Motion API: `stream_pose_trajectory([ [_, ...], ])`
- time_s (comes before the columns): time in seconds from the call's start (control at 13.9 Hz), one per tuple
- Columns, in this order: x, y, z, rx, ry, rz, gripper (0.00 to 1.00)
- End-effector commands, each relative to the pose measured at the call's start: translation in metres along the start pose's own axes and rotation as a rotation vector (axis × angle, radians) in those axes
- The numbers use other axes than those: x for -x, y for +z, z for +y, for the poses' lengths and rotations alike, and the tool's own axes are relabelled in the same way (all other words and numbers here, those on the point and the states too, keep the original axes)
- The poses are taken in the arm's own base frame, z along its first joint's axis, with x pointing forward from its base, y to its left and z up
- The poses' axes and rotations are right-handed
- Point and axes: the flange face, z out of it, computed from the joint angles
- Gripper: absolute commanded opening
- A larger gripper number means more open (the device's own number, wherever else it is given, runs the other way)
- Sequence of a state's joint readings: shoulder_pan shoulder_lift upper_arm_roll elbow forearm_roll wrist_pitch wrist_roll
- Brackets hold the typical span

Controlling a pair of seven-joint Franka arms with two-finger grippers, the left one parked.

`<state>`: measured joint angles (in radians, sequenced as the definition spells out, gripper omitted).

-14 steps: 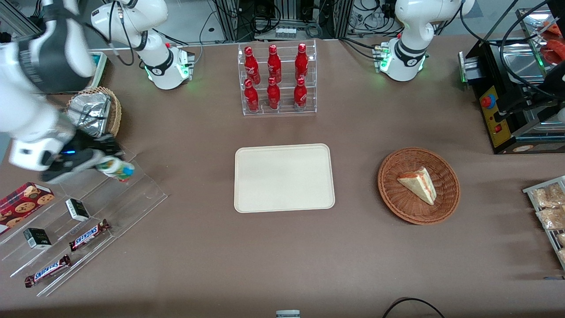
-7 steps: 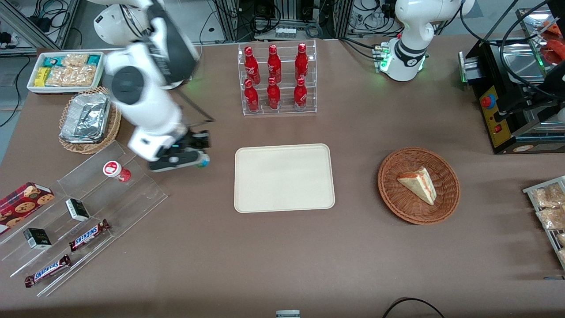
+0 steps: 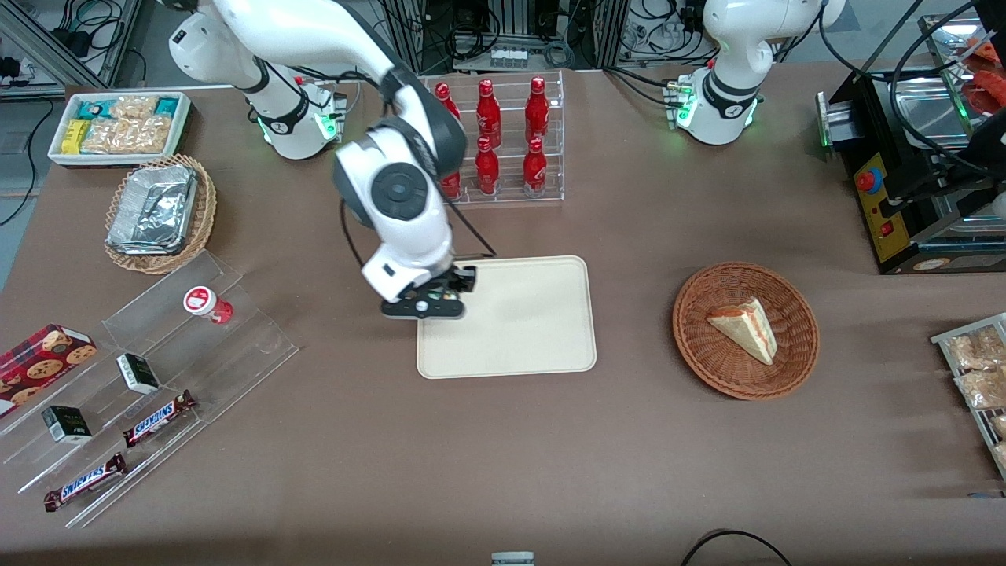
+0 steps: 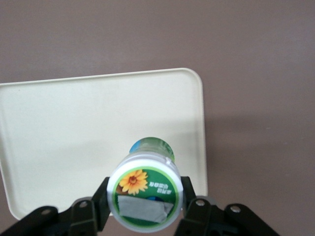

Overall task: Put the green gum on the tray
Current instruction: 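Lower the gum jar onto the tray and open the right gripper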

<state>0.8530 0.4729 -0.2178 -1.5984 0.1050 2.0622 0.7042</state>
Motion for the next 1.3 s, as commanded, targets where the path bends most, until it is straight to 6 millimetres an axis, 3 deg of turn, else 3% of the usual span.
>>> stream_pose_trajectory([
  [0.0,0.006,0.038,-0.037,-0.035,0.055,0.036,0.0],
  [0.14,0.019,0.067,-0.06,-0.048,0.07,0.067,0.0],
  [0.36,0.039,0.094,-0.08,-0.032,0.054,0.07,0.0],
  [1.01,0.052,0.126,-0.089,-0.029,0.046,0.052,0.0],
  [1.08,0.051,0.127,-0.088,-0.027,0.046,0.051,0.3],
  [1.15,0.051,0.128,-0.088,-0.026,0.046,0.05,0.99],
  [1.22,0.05,0.127,-0.088,-0.027,0.043,0.051,1.0],
])
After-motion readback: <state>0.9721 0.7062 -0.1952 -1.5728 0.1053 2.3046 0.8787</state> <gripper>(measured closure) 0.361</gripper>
